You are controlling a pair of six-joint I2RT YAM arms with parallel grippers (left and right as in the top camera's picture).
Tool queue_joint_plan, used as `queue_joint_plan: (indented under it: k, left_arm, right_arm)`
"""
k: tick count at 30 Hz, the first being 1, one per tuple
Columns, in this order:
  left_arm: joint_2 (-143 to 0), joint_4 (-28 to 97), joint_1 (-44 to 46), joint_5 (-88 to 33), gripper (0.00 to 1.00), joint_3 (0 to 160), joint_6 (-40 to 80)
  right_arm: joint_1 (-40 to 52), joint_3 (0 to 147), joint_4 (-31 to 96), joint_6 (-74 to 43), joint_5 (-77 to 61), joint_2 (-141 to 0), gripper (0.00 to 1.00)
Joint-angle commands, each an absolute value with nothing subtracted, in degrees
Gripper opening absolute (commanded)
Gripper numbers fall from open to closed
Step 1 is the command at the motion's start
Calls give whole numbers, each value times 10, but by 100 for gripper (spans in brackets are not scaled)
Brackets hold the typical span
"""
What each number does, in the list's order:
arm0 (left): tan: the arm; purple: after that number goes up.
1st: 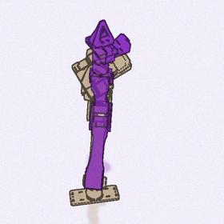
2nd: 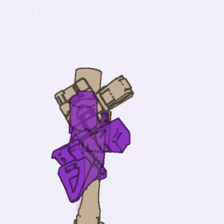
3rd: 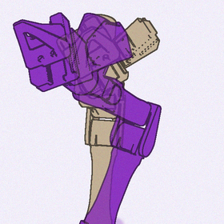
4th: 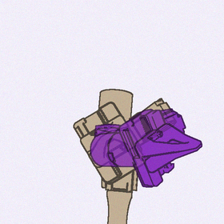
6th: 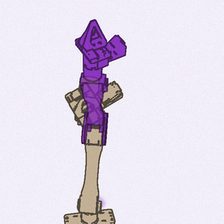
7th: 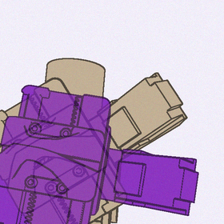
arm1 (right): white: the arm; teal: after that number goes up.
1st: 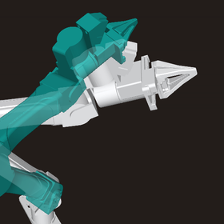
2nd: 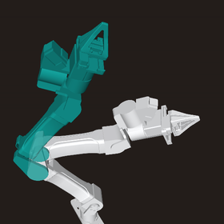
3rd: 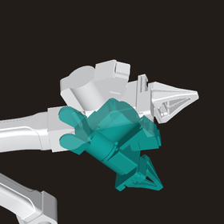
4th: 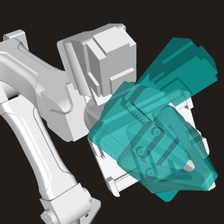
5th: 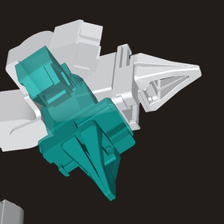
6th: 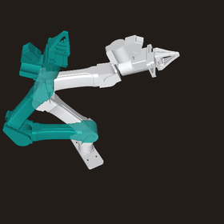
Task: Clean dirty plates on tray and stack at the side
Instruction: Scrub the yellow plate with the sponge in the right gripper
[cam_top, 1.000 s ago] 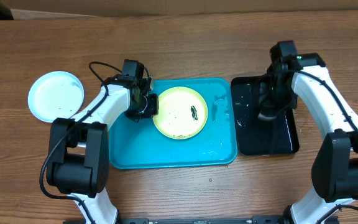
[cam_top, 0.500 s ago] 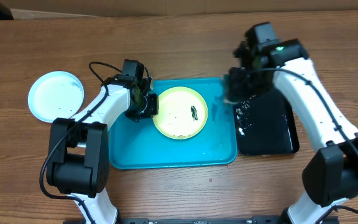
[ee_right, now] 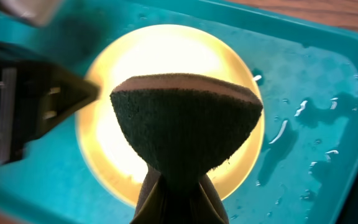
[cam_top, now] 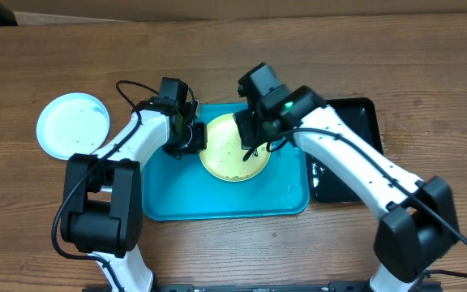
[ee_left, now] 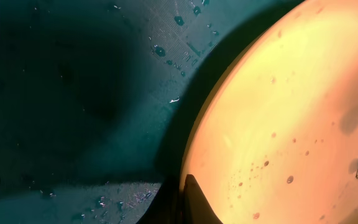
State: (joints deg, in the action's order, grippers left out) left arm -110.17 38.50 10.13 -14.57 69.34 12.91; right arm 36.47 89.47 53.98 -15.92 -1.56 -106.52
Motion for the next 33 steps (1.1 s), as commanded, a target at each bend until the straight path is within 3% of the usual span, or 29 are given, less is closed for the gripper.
queue_joint_plan:
  k: [1, 27, 33]
  left_arm:
    - [-1108, 385, 105, -153, 4, 688, 124]
    - [-1108, 385, 105, -176, 4, 688, 124]
    - [-1108, 385, 105, -176, 4, 688, 124]
  right_arm:
    - [379, 890, 527, -183, 83, -1092, 4]
    - [377, 856, 506, -300, 117, -1206, 4]
    - [369, 813, 452, -306, 5, -1206, 4]
